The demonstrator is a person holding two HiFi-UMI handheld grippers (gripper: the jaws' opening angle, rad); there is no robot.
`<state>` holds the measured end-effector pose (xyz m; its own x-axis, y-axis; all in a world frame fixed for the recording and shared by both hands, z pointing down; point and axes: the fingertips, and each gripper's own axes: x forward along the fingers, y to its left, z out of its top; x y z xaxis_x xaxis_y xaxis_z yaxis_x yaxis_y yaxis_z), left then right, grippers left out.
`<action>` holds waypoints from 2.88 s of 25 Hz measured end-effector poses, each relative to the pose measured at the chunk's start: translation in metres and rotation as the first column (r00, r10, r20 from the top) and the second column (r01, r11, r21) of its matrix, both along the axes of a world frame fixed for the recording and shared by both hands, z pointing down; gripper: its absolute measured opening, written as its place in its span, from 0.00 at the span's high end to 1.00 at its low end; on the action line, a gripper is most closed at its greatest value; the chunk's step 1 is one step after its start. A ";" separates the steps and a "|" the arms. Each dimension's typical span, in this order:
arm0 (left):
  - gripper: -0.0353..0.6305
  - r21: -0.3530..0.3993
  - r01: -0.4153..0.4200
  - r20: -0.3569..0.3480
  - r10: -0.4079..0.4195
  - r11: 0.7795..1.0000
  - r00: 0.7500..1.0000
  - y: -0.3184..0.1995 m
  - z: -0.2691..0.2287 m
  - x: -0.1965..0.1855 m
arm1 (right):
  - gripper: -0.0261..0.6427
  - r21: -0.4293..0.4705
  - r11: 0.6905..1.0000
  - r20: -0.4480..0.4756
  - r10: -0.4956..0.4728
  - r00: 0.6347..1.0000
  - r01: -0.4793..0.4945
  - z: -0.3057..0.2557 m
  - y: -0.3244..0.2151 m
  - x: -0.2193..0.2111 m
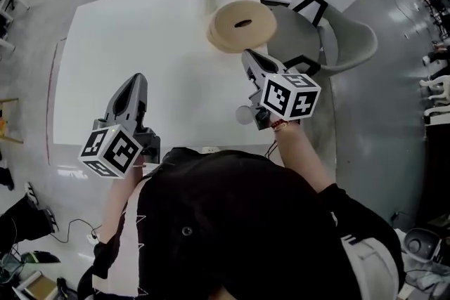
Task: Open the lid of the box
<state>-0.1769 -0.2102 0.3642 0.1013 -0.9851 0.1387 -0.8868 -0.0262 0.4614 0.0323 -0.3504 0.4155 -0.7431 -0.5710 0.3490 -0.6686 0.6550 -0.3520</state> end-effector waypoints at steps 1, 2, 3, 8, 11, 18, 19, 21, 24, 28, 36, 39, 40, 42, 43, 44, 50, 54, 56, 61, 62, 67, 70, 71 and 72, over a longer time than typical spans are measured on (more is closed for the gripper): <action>0.93 -0.001 0.018 -0.002 -0.018 1.000 1.000 0.002 0.001 -0.002 | 0.95 0.001 1.000 -0.022 -0.020 1.000 0.020 0.004 -0.006 -0.001; 0.93 -0.003 0.033 -0.004 -0.033 0.999 0.999 0.003 0.003 -0.004 | 0.95 0.002 0.999 -0.040 -0.035 0.999 0.035 0.008 -0.012 -0.002; 0.93 -0.006 0.043 -0.006 -0.043 0.999 0.999 0.005 0.005 -0.005 | 0.95 0.004 0.999 -0.053 -0.045 0.998 0.046 0.011 -0.017 -0.003; 0.93 -0.026 0.082 -0.017 -0.083 0.996 0.996 0.013 0.014 -0.013 | 0.89 -0.020 0.994 -0.085 -0.104 0.991 0.103 0.029 -0.035 -0.013; 0.93 -0.033 0.098 -0.010 -0.099 0.995 0.995 0.015 0.014 -0.016 | 0.80 -0.028 0.987 -0.124 -0.159 0.980 0.157 0.037 -0.039 -0.025; 0.93 -0.068 0.137 -0.019 -0.138 0.988 0.990 0.024 0.024 -0.023 | 0.63 0.031 0.961 -0.256 -0.257 0.932 0.273 0.047 -0.045 -0.045; 0.93 -0.073 0.142 -0.019 -0.144 0.987 0.989 0.026 0.026 -0.025 | 0.62 0.047 0.957 -0.285 -0.263 0.922 0.288 0.048 -0.047 -0.048; 0.93 -0.082 0.151 -0.017 -0.152 0.985 0.988 0.027 0.029 -0.028 | 0.61 0.078 0.945 -0.355 -0.272 0.894 0.318 0.052 -0.052 -0.053; 0.93 -0.088 0.160 -0.016 -0.162 0.983 0.987 0.029 0.031 -0.031 | 0.60 0.090 0.923 -0.468 -0.292 0.834 0.373 0.062 -0.055 -0.058; 0.93 -0.089 0.174 -0.008 -0.176 0.981 0.984 0.033 0.027 -0.037 | 0.61 0.098 0.892 -0.557 -0.319 0.767 0.442 0.075 -0.051 -0.066; 0.93 -0.095 0.191 0.009 -0.191 0.977 0.982 0.027 0.025 -0.041 | 0.73 0.126 0.848 -0.664 -0.314 0.679 0.515 0.098 -0.057 -0.068; 0.93 -0.092 0.210 0.025 -0.208 0.973 0.978 0.022 0.024 -0.042 | 0.73 0.107 0.849 -0.661 -0.328 0.675 0.518 0.098 -0.059 -0.069; 0.93 -0.090 0.213 0.029 -0.211 0.973 0.977 0.020 0.024 -0.042 | 0.73 0.098 0.849 -0.663 -0.332 0.670 0.518 0.099 -0.059 -0.069; 0.93 -0.087 0.212 0.032 -0.210 0.973 0.977 0.016 0.023 -0.040 | 0.73 0.080 0.849 -0.675 -0.340 0.655 0.523 0.102 -0.058 -0.069; 0.93 -0.086 0.209 0.031 -0.207 0.974 0.978 0.013 0.023 -0.039 | 0.73 0.072 0.849 -0.678 -0.344 0.650 0.524 0.103 -0.057 -0.069; 0.93 -0.086 0.206 0.030 -0.204 0.975 0.978 0.011 0.022 -0.038 | 0.74 0.066 0.849 -0.677 -0.348 0.649 0.524 0.103 -0.057 -0.069; 0.93 -0.096 0.186 0.017 -0.185 0.978 0.983 0.001 0.023 -0.030 | 0.76 0.039 0.859 -0.646 -0.369 0.669 0.511 0.098 -0.059 -0.069; 0.93 -0.105 0.191 0.020 -0.190 0.976 0.982 0.003 0.027 -0.031 | 0.76 0.011 0.872 -0.605 -0.383 0.698 0.489 0.093 -0.060 -0.066; 0.93 -0.111 0.194 0.014 -0.194 0.975 0.981 0.004 0.031 -0.032 | 0.77 0.002 0.878 -0.585 -0.387 0.712 0.479 0.091 -0.062 -0.063; 0.93 -0.121 0.183 0.004 -0.184 0.976 0.983 0.004 0.035 -0.029 | 0.78 -0.006 0.898 -0.509 -0.381 0.772 0.439 0.082 -0.065 -0.063; 0.93 -0.121 0.185 0.002 -0.186 0.975 0.983 0.005 0.036 -0.030 | 0.78 -0.009 0.901 -0.494 -0.382 0.781 0.434 0.080 -0.065 -0.064; 0.93 -0.122 0.183 -0.005 -0.185 0.976 0.983 0.004 0.035 -0.027 | 0.79 -0.018 0.900 -0.453 -0.395 0.799 0.435 0.074 -0.066 -0.064; 0.93 -0.124 0.178 -0.007 -0.180 0.976 0.984 0.004 0.038 -0.026 | 0.79 -0.028 0.899 -0.435 -0.405 0.804 0.438 0.070 -0.066 -0.063; 0.93 -0.126 0.177 -0.008 -0.180 0.976 0.984 0.004 0.039 -0.026 | 0.79 -0.030 0.898 -0.430 -0.407 0.806 0.438 0.069 -0.066 -0.063; 0.93 -0.129 0.176 -0.010 -0.179 0.976 0.984 0.003 0.040 -0.026 | 0.79 -0.031 0.899 -0.422 -0.409 0.809 0.438 0.067 -0.067 -0.063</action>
